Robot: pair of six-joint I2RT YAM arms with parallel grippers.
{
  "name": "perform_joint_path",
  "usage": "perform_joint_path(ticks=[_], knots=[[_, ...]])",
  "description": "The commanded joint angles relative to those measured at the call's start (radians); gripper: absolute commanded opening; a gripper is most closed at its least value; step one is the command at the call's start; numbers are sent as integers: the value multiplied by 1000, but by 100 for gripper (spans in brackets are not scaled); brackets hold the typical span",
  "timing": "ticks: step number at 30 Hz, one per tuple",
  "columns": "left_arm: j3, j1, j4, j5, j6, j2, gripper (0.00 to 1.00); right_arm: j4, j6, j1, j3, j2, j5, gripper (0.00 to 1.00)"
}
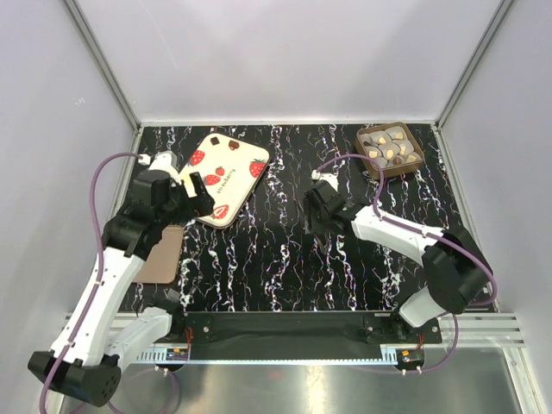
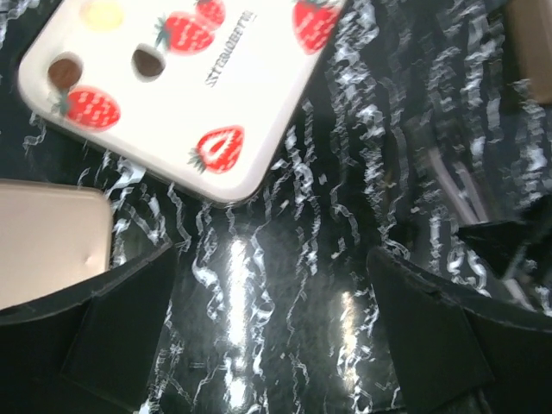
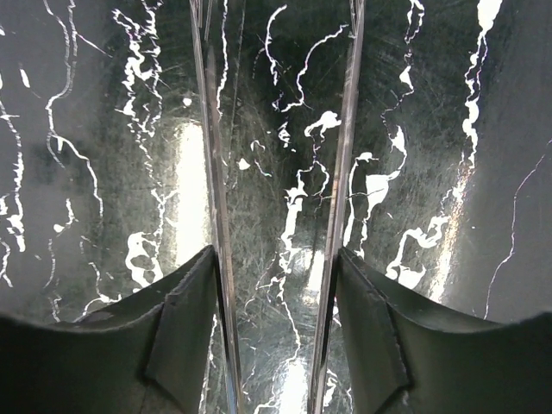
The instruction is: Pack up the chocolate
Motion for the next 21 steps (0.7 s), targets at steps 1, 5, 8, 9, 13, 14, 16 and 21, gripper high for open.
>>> perform_joint_path(ticks=[1,5,8,9,13,14,16,21], knots=[[23,0,-95,-122,-26,42,99,64,25,12,-5,9,59,62],[-8,0,-138,-225,-46,65,99,90,33,12,-22,19,41,64],[-20,0,-168,-294,-47,97,99,99,46,12,-27,24,17,71],[-23,0,-183,-308,-49,106,99,104,46,14,-31,18,6,75],[-58,3,-170,-321,-49,128,99,113,37,14,-41,-5,-5,84],[-71,6,-168,-321,-52,131,99,104,34,12,-39,-8,-7,84],[-84,9,-161,-315,-55,142,99,104,34,12,-41,-16,-16,85],[-127,22,-147,-287,-76,171,99,128,40,14,-67,-4,6,84]])
